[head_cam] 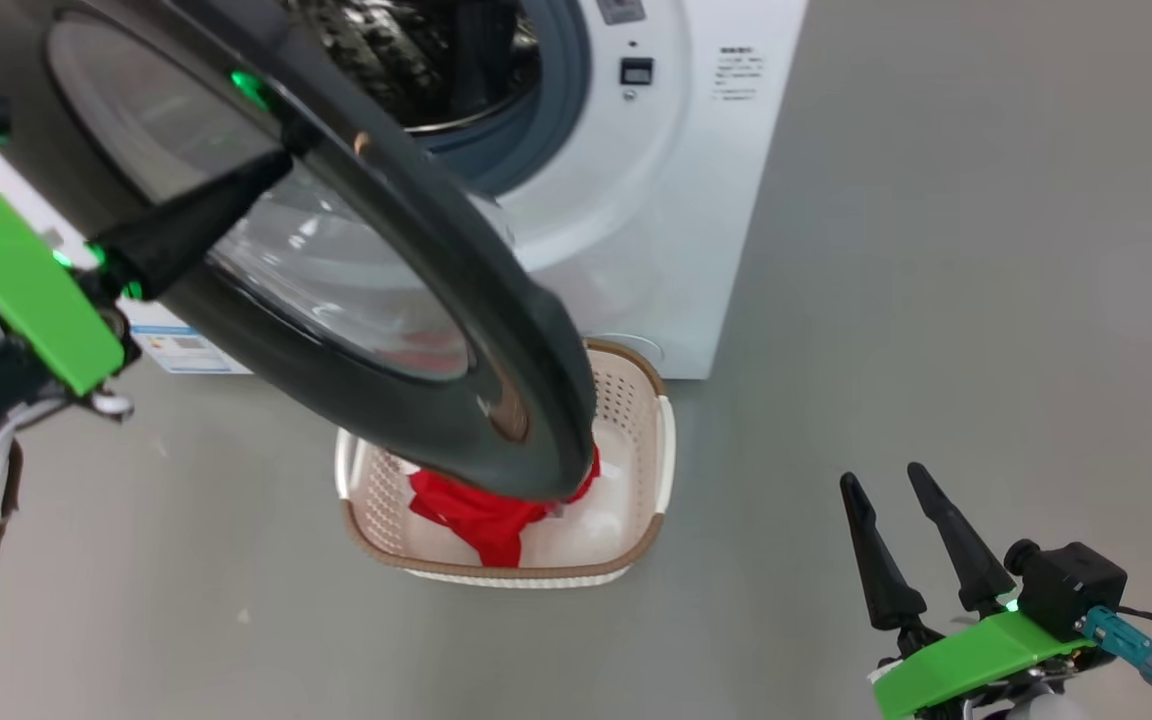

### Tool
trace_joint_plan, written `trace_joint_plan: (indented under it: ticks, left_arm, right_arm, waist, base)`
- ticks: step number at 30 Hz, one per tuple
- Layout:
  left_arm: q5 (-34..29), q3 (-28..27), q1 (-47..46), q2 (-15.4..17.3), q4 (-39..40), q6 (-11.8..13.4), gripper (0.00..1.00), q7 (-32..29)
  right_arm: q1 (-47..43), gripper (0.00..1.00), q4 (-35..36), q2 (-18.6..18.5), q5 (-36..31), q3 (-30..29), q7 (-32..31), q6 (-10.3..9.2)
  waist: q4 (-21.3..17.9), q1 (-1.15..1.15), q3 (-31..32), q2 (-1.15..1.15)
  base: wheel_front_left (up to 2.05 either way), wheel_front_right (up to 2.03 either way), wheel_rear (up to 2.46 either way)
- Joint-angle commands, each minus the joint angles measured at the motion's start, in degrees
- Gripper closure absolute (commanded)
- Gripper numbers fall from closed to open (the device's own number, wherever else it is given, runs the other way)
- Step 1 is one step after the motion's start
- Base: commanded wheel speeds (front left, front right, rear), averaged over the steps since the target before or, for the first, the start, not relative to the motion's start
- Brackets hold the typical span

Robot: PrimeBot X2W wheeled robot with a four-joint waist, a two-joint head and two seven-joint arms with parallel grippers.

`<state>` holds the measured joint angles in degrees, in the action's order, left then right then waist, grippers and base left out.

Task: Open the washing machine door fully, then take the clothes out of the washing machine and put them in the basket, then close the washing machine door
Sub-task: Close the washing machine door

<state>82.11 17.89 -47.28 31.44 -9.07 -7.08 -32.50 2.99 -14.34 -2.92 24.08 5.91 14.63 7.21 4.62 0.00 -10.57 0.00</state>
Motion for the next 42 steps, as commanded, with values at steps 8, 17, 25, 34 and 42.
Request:
trace_joint_plan:
  ticks: [8,17,25,34,42]
  left_arm:
    - [-1.6,-0.1,-7.7,2.0,-3.5,-0.4,1.0,5.7]
    - [-2.0,1.6,-12.5,2.0,-10.2,-0.4,1.0,11.1]
    - [-1.1,3.4,-14.9,2.5,-13.9,-0.4,1.0,14.5]
    - [1.3,5.0,-13.6,3.7,-13.2,-0.4,1.0,15.9]
    - [3.6,5.3,-8.3,5.3,-10.3,-0.4,1.0,19.3]
  right_arm:
    - [3.1,0.0,2.0,0.0,1.2,1.7,0.4,0.28]
    - [3.4,0.0,2.3,0.0,2.2,2.2,0.4,0.28]
    - [3.3,0.0,2.7,0.0,2.6,2.0,0.4,0.28]
    - [3.4,0.0,2.2,0.0,2.6,1.7,0.4,0.28]
    - [2.6,0.0,2.0,0.0,1.8,1.0,0.4,0.28]
  waist:
    - [-4.6,0.0,-2.8,0.0]
    - [-7.9,0.0,-3.7,0.0]
    - [-8.8,0.0,-3.7,0.0]
    - [-7.4,0.0,-2.9,0.0]
    - [-5.3,0.0,-1.4,0.0]
  base:
    - [0.0,0.0,0.0]
    - [0.0,0.0,0.0]
    - [0.0,0.0,0.0]
    - [0.0,0.0,0.0]
    - [0.0,0.0,0.0]
